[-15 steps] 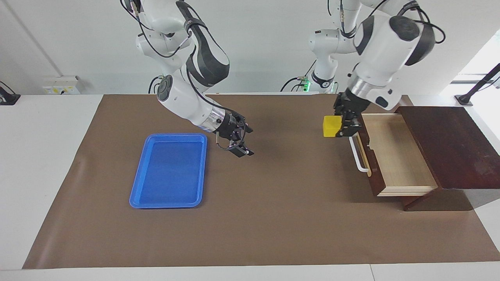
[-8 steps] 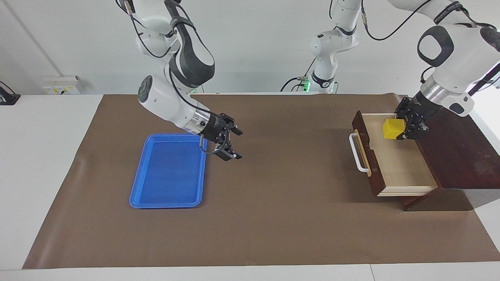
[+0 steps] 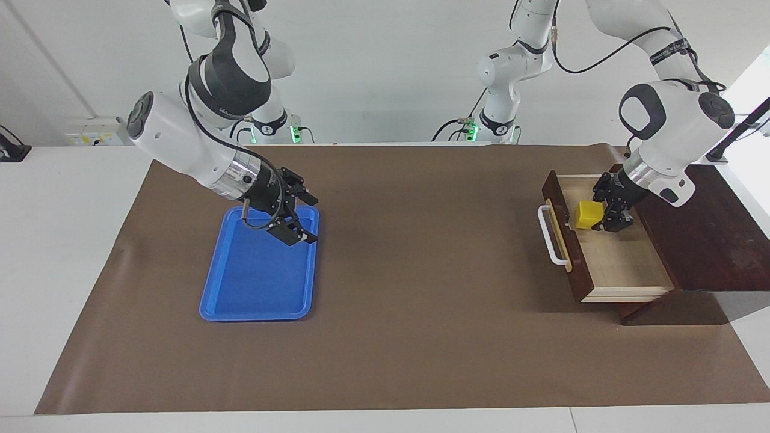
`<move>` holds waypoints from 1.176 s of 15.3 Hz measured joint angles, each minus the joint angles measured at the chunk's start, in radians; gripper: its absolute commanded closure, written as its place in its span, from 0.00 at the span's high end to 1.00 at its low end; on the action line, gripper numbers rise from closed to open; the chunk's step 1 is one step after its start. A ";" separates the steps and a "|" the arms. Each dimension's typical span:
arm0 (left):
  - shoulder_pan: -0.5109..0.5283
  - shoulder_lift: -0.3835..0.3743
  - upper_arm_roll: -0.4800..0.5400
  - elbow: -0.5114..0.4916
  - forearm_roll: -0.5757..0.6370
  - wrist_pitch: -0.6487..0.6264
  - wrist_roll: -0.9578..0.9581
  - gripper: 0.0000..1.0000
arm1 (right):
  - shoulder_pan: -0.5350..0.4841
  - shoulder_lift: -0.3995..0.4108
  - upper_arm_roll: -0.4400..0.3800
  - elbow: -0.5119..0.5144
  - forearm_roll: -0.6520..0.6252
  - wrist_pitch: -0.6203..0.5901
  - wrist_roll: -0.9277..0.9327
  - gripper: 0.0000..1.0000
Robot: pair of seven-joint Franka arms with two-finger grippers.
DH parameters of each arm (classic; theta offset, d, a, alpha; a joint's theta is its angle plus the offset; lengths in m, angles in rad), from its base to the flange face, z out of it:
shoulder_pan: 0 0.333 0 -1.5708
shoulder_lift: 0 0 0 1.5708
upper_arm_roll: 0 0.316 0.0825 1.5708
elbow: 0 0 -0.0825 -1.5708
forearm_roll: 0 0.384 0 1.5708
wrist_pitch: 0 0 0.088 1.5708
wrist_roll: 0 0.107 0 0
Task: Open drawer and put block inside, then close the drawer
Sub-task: 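Carry the block into the drawer with the left gripper while the right gripper withdraws, then open the left gripper to release the block inside the drawer, then push the drawer closed with the left gripper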
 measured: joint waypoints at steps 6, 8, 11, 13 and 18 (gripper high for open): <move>0.000 -0.007 -0.003 0.029 0.000 0.003 0.023 1.00 | -0.098 -0.007 -0.002 0.039 -0.230 -0.204 -0.508 1.00; -0.005 -0.010 -0.010 0.103 0.001 -0.058 0.006 1.00 | -0.105 -0.029 -0.001 0.043 -0.321 -0.243 -0.677 1.00; -0.109 -0.011 -0.023 0.162 0.084 -0.095 -0.171 1.00 | -0.106 -0.079 -0.001 0.042 -0.444 -0.273 -0.923 1.00; -0.200 0.000 -0.030 0.157 0.131 -0.094 -0.332 1.00 | -0.114 -0.115 -0.002 0.036 -0.499 -0.282 -1.073 1.00; -0.255 0.043 -0.031 0.091 0.222 -0.041 -0.465 1.00 | -0.145 -0.216 -0.002 -0.008 -0.537 -0.285 -1.352 1.00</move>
